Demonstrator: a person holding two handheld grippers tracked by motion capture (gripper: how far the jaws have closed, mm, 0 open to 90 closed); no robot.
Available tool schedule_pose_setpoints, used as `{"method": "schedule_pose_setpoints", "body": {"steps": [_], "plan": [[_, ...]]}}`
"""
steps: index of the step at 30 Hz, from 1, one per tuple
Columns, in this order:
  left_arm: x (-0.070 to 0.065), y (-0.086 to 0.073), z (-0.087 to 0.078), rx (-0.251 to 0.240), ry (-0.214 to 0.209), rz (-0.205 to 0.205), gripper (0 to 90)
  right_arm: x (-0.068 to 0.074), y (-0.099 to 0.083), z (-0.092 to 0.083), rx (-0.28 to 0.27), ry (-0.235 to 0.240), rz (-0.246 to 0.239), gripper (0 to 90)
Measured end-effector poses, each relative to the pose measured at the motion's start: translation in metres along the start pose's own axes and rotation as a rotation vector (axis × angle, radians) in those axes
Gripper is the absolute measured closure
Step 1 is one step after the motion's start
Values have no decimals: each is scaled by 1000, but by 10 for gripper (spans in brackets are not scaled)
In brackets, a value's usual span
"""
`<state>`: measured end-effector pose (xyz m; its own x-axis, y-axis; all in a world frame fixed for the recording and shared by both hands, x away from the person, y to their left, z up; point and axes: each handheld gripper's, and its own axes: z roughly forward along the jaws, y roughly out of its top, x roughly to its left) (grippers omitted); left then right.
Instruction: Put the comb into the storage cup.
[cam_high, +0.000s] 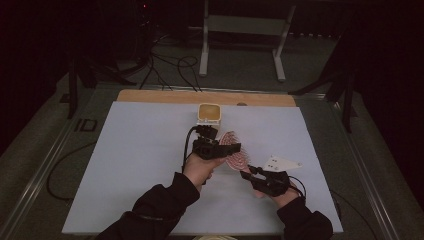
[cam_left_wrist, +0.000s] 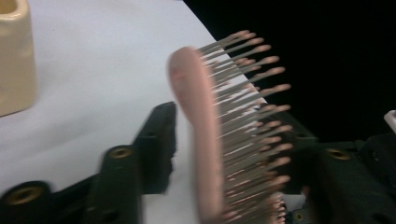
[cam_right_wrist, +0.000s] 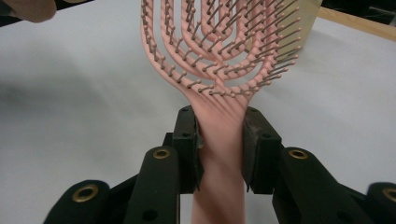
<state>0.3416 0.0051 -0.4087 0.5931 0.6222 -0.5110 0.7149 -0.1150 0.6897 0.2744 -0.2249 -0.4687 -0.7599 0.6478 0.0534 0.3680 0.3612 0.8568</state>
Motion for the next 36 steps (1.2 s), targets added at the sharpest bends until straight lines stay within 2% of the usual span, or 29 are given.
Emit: {"method": "schedule_pose_setpoints", "body": {"steps": [6, 14, 19, 23, 25, 26, 29, 36], "plan": [[-3, 0, 1, -13, -22, -15, 620, 0, -1, 1, 5, -16, 0, 701], [-8, 2, -1, -25, -40, -4, 648, 0, -1, 1, 6, -6, 7, 701], [-12, 3, -3, -26, -40, 25, 653, 0, 0, 0, 0, 2, 9, 696], [-15, 4, -5, -29, -43, 64, 654, -1, 0, 0, -12, 8, 21, 684], [-17, 5, -6, -34, -37, 93, 655, -2, 0, -1, -30, 18, 33, 642], [-17, 5, -6, -35, -44, 95, 655, -3, 0, -2, -41, 32, 36, 599], [-17, 6, -8, -33, -52, 100, 655, -4, 1, -4, -48, 23, 38, 492], [-19, 10, -13, -34, -49, 131, 656, -2, 1, -2, -47, 42, 36, 305]]}}
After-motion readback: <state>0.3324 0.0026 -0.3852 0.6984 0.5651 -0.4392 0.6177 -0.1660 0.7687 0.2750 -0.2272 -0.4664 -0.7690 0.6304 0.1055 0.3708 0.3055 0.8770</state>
